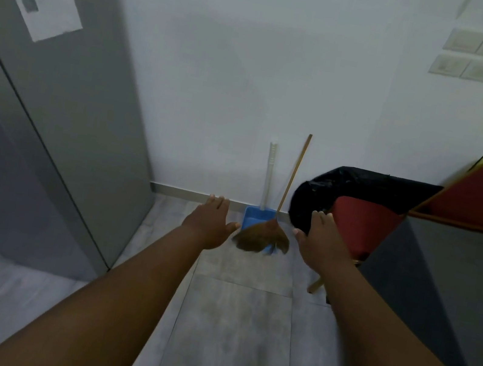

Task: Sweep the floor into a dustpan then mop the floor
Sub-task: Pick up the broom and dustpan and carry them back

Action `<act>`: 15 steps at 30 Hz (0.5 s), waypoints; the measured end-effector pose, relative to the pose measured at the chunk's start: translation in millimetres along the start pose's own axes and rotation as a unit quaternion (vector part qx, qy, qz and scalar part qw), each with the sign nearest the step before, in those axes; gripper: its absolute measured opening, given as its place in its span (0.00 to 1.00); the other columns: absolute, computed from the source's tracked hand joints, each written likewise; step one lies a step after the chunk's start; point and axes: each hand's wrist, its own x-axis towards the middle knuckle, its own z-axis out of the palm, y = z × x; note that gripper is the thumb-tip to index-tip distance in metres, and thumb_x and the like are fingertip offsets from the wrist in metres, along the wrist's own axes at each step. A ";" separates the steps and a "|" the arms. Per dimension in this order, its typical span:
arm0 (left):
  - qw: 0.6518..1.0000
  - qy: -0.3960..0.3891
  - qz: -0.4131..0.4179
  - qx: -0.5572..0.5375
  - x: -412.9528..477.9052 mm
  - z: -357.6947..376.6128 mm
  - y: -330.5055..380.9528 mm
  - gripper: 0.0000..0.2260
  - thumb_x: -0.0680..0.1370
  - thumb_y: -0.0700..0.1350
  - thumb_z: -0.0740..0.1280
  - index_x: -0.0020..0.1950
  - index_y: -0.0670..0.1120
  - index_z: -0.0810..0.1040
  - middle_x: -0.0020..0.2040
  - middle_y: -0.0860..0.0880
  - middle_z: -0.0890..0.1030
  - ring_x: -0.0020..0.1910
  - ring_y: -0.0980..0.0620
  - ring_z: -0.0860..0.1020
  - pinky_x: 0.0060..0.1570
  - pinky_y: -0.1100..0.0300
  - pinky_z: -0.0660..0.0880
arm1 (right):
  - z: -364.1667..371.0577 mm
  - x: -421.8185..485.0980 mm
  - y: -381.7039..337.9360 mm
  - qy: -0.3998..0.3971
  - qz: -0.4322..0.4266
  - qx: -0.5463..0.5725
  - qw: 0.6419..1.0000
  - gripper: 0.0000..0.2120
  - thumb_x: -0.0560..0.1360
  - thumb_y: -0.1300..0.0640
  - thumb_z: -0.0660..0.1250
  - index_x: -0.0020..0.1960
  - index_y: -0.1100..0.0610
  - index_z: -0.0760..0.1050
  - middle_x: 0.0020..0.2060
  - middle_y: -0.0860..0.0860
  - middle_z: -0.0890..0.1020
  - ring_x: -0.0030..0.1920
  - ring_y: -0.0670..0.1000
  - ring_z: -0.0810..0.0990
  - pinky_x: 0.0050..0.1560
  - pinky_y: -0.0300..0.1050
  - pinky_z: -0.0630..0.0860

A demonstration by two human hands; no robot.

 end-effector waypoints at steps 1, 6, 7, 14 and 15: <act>1.000 0.000 0.001 -0.002 10.6 -2.0 -1.6 0.35 0.82 0.62 0.56 0.81 0.44 0.50 0.81 0.45 0.51 0.80 0.47 0.47 0.76 0.49 0.53 | 1.9 10.2 -0.1 -0.003 -0.001 0.003 1.000 0.33 0.81 0.46 0.59 0.78 0.63 0.54 0.77 0.59 0.58 0.78 0.57 0.52 0.75 0.53 0.57; 1.000 -0.018 0.004 -0.007 71.7 -5.4 -13.5 0.34 0.82 0.60 0.56 0.81 0.43 0.50 0.81 0.44 0.51 0.80 0.46 0.47 0.76 0.48 0.52 | 10.6 70.3 -1.3 -0.021 -0.003 0.003 1.000 0.35 0.81 0.44 0.59 0.79 0.63 0.51 0.78 0.57 0.54 0.79 0.56 0.49 0.77 0.51 0.53; 1.000 -0.019 0.006 -0.011 86.9 -6.2 -15.4 0.34 0.82 0.60 0.56 0.81 0.43 0.50 0.81 0.44 0.51 0.80 0.46 0.47 0.76 0.48 0.52 | 12.4 84.9 -1.6 -0.023 -0.005 -0.005 1.000 0.36 0.81 0.44 0.58 0.79 0.63 0.50 0.78 0.57 0.54 0.79 0.56 0.48 0.77 0.50 0.52; 0.999 -0.037 0.017 -0.030 199.1 -26.7 -31.1 0.34 0.83 0.59 0.55 0.81 0.42 0.48 0.81 0.44 0.49 0.80 0.45 0.46 0.78 0.48 0.50 | 12.0 190.8 -6.1 -0.005 0.026 -0.008 1.000 0.35 0.81 0.45 0.59 0.78 0.63 0.52 0.78 0.58 0.56 0.79 0.56 0.49 0.76 0.50 0.54; 0.999 -0.037 0.017 -0.034 214.4 -30.1 -34.5 0.34 0.83 0.59 0.55 0.81 0.42 0.48 0.81 0.44 0.49 0.80 0.45 0.46 0.78 0.48 0.50 | 12.5 205.1 -7.5 -0.005 0.034 -0.005 0.999 0.35 0.81 0.45 0.59 0.78 0.63 0.52 0.78 0.58 0.56 0.79 0.56 0.49 0.76 0.50 0.54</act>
